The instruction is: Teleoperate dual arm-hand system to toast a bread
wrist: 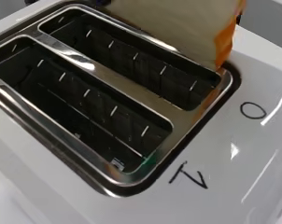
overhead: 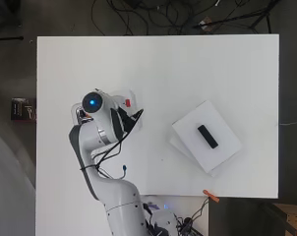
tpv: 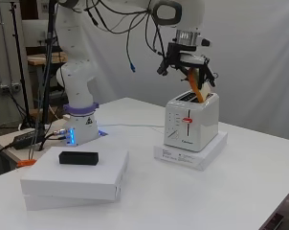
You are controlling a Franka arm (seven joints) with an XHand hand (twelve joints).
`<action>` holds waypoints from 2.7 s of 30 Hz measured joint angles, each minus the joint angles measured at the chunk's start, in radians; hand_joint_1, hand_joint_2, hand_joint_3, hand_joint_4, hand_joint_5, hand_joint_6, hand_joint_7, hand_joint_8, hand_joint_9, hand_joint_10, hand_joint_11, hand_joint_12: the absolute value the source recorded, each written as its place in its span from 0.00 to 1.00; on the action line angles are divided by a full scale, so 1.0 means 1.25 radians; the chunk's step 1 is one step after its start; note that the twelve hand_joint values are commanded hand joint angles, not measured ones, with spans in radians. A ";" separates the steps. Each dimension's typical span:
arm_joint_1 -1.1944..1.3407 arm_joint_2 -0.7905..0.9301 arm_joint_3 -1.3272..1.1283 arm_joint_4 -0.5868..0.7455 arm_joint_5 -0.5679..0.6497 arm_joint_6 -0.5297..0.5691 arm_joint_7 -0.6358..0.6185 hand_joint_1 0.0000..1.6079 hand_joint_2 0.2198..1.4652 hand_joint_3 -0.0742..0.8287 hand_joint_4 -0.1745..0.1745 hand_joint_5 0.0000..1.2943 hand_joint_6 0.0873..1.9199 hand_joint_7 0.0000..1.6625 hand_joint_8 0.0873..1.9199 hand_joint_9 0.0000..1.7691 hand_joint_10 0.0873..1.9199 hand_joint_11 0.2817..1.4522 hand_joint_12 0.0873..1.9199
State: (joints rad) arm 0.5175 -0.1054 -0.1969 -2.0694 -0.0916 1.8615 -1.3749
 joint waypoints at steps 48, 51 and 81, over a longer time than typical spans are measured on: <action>-0.042 -0.041 0.059 -0.019 0.003 0.018 0.076 0.79 0.75 0.08 0.15 0.55 0.69 0.62 0.44 0.68 0.15 0.42 0.00; -0.046 -0.054 0.061 -0.023 0.001 0.016 0.119 0.84 0.74 0.08 0.02 0.54 0.71 0.58 0.46 0.60 0.44 0.39 0.00; -0.067 -0.056 0.064 -0.027 0.032 -0.017 0.155 0.84 0.75 0.08 0.00 0.56 0.76 0.56 0.44 0.56 0.46 0.34 0.00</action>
State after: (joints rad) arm 0.4332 -0.1761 -0.1170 -2.1031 -0.0516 1.8399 -1.1813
